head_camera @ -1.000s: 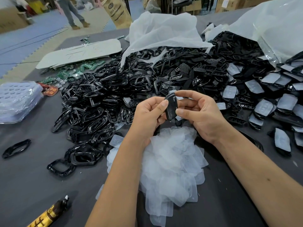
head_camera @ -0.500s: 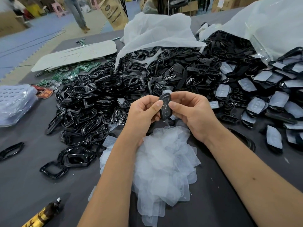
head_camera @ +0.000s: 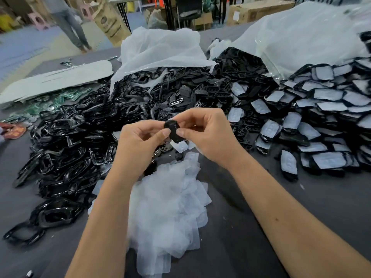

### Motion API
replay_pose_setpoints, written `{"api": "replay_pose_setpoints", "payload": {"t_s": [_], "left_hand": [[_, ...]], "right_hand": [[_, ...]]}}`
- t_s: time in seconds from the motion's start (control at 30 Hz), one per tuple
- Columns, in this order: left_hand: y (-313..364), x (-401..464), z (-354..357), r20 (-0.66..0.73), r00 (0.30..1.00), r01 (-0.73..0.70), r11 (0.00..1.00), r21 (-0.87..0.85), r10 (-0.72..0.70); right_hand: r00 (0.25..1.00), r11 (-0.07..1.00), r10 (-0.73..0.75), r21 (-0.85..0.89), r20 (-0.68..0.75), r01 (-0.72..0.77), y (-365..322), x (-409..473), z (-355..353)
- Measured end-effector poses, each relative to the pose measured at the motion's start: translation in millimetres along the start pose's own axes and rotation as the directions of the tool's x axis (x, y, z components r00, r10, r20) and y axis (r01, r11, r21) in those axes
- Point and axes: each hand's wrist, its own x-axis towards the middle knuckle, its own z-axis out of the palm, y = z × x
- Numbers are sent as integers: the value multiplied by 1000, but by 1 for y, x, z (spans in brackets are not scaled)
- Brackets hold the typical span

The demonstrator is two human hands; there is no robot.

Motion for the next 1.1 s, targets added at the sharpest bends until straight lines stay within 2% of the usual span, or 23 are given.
{"api": "replay_pose_setpoints", "payload": {"t_s": [0.1,0.2,0.27,0.33,0.43,0.5,0.57,0.63,0.73,0.83,0.93,1.0,1.1], "left_hand": [[23,12,28,57,995,-91,985,144,84],[48,25,82,142,970,-233,915,328,196],[58,29,121,226,943,-318,866,386,246],[61,34,156,337,913,-363,837,410,230],[59,38,193,492,854,-408,806,429,170],[60,39,204,480,860,-403,809,428,175],[60,39,205,396,897,-372,823,430,198],[59,38,200,340,918,-344,836,427,204],[54,35,187,285,944,-292,828,479,168],[45,30,166,208,973,-200,821,535,102],[39,27,148,211,976,-159,815,557,46],[38,23,142,214,977,-137,814,564,16],[38,19,137,191,982,-105,822,560,-5]], "right_hand": [[991,964,-105,-254,-78,83,-14,0,-25],[963,795,-241,-593,-121,125,-25,-4,-63],[955,666,-259,-743,-144,69,-29,-8,-96],[968,565,-182,-824,-174,-42,-33,-15,-131],[987,418,29,-895,-158,-155,-35,-30,-173],[983,356,128,-919,-133,-171,-35,-38,-188],[975,331,188,-927,-116,-174,-36,-40,-193],[969,346,218,-919,-119,-191,-37,-39,-194],[977,405,179,-897,-115,-180,-43,-34,-188],[973,469,231,-873,-25,-134,-51,-30,-171],[908,473,400,-877,124,-88,-58,-28,-140],[833,383,526,-922,172,-52,-56,-29,-117],[727,234,668,-972,159,-2,-49,-28,-93]]}}
